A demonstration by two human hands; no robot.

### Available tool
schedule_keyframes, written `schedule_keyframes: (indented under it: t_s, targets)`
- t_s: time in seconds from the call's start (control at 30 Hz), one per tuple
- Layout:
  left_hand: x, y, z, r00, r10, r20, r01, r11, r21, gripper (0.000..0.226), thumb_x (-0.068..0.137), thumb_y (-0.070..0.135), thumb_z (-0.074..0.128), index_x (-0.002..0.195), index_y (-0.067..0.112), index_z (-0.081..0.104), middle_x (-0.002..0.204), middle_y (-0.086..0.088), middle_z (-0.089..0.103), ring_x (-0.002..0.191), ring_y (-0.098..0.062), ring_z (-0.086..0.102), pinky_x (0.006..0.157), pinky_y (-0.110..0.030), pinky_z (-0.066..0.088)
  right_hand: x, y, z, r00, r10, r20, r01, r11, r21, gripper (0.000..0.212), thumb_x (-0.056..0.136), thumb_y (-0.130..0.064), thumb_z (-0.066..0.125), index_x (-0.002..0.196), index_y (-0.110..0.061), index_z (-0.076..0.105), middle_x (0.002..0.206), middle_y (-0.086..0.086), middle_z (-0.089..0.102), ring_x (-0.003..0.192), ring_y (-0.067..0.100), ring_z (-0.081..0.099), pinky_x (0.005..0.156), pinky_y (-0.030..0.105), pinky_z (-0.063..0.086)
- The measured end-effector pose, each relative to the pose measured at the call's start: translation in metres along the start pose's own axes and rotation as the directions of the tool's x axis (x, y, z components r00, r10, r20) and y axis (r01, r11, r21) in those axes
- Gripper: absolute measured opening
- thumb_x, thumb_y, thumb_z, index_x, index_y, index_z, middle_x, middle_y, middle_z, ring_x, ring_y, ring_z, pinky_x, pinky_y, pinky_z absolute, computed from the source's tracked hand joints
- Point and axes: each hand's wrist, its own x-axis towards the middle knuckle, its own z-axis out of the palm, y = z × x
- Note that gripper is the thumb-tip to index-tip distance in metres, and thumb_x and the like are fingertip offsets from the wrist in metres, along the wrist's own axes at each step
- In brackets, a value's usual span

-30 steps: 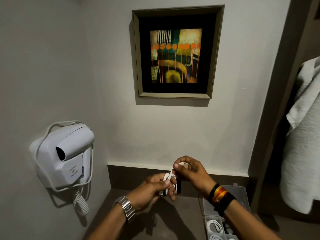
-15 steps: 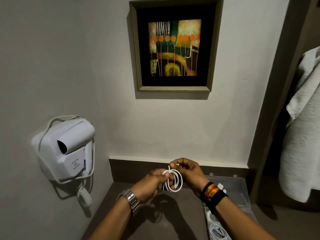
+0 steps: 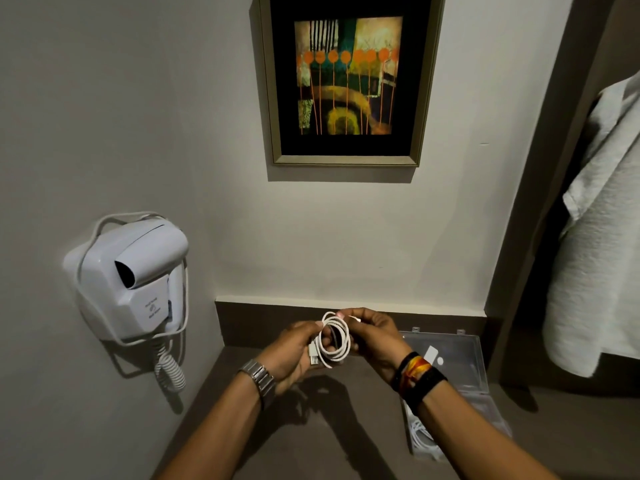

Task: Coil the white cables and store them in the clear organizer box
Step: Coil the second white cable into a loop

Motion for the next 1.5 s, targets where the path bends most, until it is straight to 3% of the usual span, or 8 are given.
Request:
schedule_keyframes:
  t_s: [0.17, 0.33, 0.53, 0.8, 0.93, 1.1, 1.3, 1.5]
  targets:
    - [0.002, -0.006, 0.003, 0.998, 0.037, -0.042, -0.039, 0.998, -0.050, 0.022, 0.103, 0.003, 0.038, 0.088, -0.001, 0.054, 0.116, -0.031, 0.053, 0.104, -0.037, 0.054, 0.107, -0.056, 0.039, -0.001, 0.007, 0.001, 0.999, 0.001, -0.037, -0.002, 1.000, -0.025, 0.012, 0.093, -0.006, 0.070, 0.099, -0.001, 0.079, 0.093, 0.023, 0.077, 0.077, 0.027, 0.069, 0.074, 0.036, 0.057]
    - [0.006, -0.005, 0.001, 0.994, 0.077, -0.075, -0.084, 0.992, -0.098, 0.018, 0.103, 0.002, 0.039, 0.110, -0.007, 0.053, 0.107, -0.024, 0.055, 0.080, -0.025, 0.059, 0.084, -0.040, 0.049, -0.003, 0.001, -0.002, 0.997, -0.074, -0.031, 0.068, 0.984, -0.165, 0.013, 0.096, -0.009, 0.068, 0.102, 0.000, 0.076, 0.089, 0.017, 0.079, 0.071, 0.018, 0.074, 0.064, 0.027, 0.061]
    - [0.007, -0.006, -0.005, 0.996, 0.090, 0.025, -0.087, 0.992, -0.095, 0.025, 0.104, 0.008, 0.039, 0.091, 0.000, 0.059, 0.089, -0.018, 0.067, 0.076, -0.022, 0.068, 0.073, -0.034, 0.059, -0.005, -0.003, 0.001, 0.996, -0.085, -0.018, 0.078, 0.970, -0.230, 0.019, 0.099, -0.007, 0.065, 0.111, 0.007, 0.071, 0.093, 0.020, 0.076, 0.071, 0.017, 0.072, 0.064, 0.024, 0.060]
    - [0.015, -0.011, -0.011, 0.902, 0.424, -0.085, -0.299, 0.753, 0.586, 0.032, 0.105, 0.016, 0.043, 0.093, -0.004, 0.066, 0.074, 0.001, 0.062, 0.058, 0.008, 0.057, 0.057, -0.004, 0.040, -0.005, -0.009, 0.005, 0.999, -0.052, -0.011, 0.051, 0.995, -0.084, 0.020, 0.096, -0.016, 0.069, 0.106, 0.000, 0.074, 0.093, 0.019, 0.078, 0.076, 0.024, 0.075, 0.066, 0.032, 0.061]
    - [0.014, -0.014, -0.018, 0.862, 0.506, -0.022, -0.350, 0.627, 0.696, 0.030, 0.105, 0.029, 0.041, 0.086, 0.017, 0.062, 0.068, 0.011, 0.063, 0.055, 0.009, 0.055, 0.052, -0.006, 0.039, -0.008, -0.009, 0.007, 0.993, 0.022, 0.118, -0.029, 0.998, 0.055, 0.015, 0.097, -0.016, 0.067, 0.104, -0.008, 0.079, 0.098, 0.016, 0.079, 0.082, 0.024, 0.077, 0.072, 0.035, 0.062]
    - [0.011, -0.013, -0.024, 0.898, 0.440, 0.023, -0.363, 0.709, 0.604, 0.034, 0.104, 0.039, 0.040, 0.075, 0.037, 0.058, 0.052, 0.020, 0.054, 0.045, 0.003, 0.046, 0.045, -0.014, 0.034, -0.010, -0.001, 0.011, 0.995, -0.021, 0.100, 0.024, 0.999, -0.024, 0.027, 0.091, -0.016, 0.072, 0.114, -0.003, 0.076, 0.111, 0.023, 0.077, 0.092, 0.028, 0.074, 0.086, 0.042, 0.062]
    - [0.010, -0.014, -0.035, 0.905, 0.423, -0.038, -0.312, 0.723, 0.616, 0.029, 0.104, 0.037, 0.041, 0.084, 0.029, 0.062, 0.057, 0.016, 0.058, 0.048, 0.002, 0.047, 0.048, -0.015, 0.035, -0.012, 0.000, 0.019, 0.989, 0.008, 0.147, 0.010, 0.992, -0.124, 0.023, 0.089, -0.013, 0.073, 0.110, -0.006, 0.080, 0.109, 0.020, 0.079, 0.094, 0.026, 0.074, 0.088, 0.037, 0.062]
    - [0.010, -0.013, -0.047, 0.824, 0.566, 0.017, -0.333, 0.460, 0.823, 0.027, 0.105, 0.025, 0.043, 0.090, 0.011, 0.061, 0.087, -0.005, 0.065, 0.075, -0.017, 0.057, 0.066, -0.027, 0.040, -0.018, 0.002, 0.027, 0.991, 0.065, 0.118, -0.056, 0.996, -0.072, 0.029, 0.093, -0.012, 0.060, 0.116, -0.009, 0.077, 0.115, 0.025, 0.074, 0.100, 0.029, 0.068, 0.097, 0.044, 0.057]
